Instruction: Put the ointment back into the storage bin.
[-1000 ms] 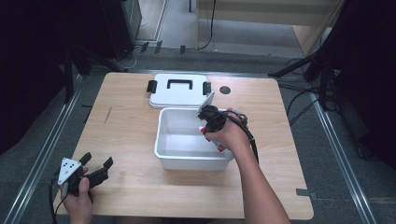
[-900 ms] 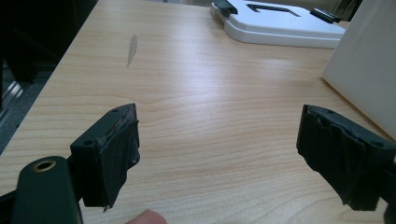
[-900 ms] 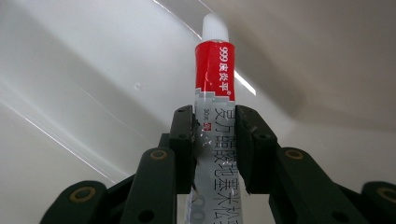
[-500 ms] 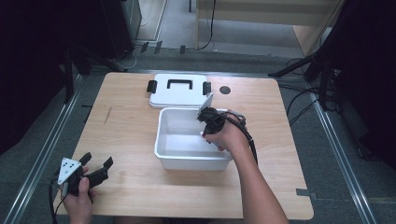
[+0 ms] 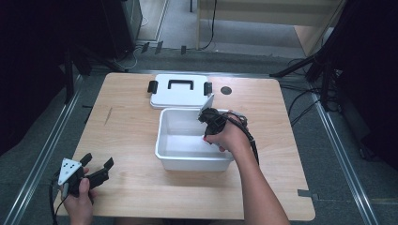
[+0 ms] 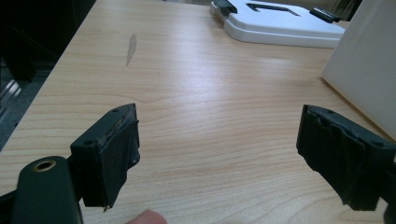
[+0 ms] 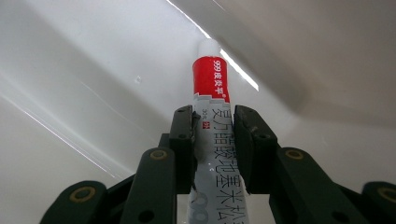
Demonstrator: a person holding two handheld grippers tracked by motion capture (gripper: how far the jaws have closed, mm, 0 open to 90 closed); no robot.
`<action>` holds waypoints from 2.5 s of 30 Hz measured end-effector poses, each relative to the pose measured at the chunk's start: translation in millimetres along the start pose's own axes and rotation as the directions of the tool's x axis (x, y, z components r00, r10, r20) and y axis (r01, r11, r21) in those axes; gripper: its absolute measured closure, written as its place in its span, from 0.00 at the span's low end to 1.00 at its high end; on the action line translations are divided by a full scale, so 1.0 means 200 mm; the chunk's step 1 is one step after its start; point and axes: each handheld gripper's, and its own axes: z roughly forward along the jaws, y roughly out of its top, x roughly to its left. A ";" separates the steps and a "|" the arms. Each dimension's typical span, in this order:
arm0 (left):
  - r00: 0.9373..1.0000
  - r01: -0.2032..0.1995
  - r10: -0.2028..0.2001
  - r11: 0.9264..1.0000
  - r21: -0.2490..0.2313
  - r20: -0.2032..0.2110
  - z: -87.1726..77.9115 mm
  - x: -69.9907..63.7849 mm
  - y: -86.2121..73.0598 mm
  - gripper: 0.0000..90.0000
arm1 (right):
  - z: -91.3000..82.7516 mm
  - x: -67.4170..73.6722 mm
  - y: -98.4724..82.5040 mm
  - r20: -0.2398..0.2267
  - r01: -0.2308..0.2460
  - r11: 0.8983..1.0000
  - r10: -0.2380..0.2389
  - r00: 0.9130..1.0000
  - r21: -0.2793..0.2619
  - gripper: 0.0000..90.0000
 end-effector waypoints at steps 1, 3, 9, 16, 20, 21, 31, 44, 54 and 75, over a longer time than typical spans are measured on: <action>1.000 0.000 0.000 1.000 0.000 0.000 0.00 0.00 0.00 0.16 | 0.00 0.00 0.00 0.000 0.000 1.000 0.000 1.000 0.000 0.79; 1.000 -0.001 0.001 1.000 0.002 0.001 0.00 0.00 0.00 0.16 | 0.00 0.00 0.00 0.002 0.002 1.000 -0.002 1.000 -0.001 0.78; 1.000 0.001 -0.001 1.000 0.000 0.000 0.00 0.00 0.00 0.16 | -0.02 0.01 0.00 0.003 0.019 0.999 -0.018 1.000 -0.035 0.54; 1.000 -0.004 0.004 1.000 0.001 0.000 0.00 0.00 0.00 0.16 | -0.07 0.02 -0.02 -0.003 0.012 0.998 -0.012 1.000 -0.067 0.49; 1.000 -0.005 0.005 1.000 0.002 0.000 0.00 0.00 0.00 0.16 | -0.11 0.02 -0.03 -0.015 0.011 0.996 -0.012 1.000 -0.088 0.49; 1.000 -0.007 0.007 1.000 0.003 0.000 0.00 0.00 0.00 0.16 | -0.13 0.02 -0.03 -0.016 0.013 0.996 -0.014 1.000 -0.088 0.48; 1.000 -0.010 0.010 1.000 0.003 0.000 0.00 0.00 0.00 0.16 | -0.27 0.04 -0.07 -0.004 0.037 0.996 -0.038 0.999 -0.079 0.16; 1.000 -0.015 0.015 1.000 0.003 -0.004 0.00 0.00 0.00 0.16 | -0.47 0.00 -0.17 0.013 -0.012 0.991 0.014 1.000 -0.134 0.00; 1.000 -0.015 0.015 1.000 0.001 -0.003 0.00 0.00 0.00 0.16 | -0.53 -0.10 -0.26 0.030 -0.060 0.983 0.066 0.997 -0.171 0.00; 1.000 -0.018 0.018 1.000 0.001 -0.003 0.00 -0.01 0.00 0.16 | -0.50 -0.36 -0.55 0.002 -0.215 0.939 0.224 0.975 -0.269 0.00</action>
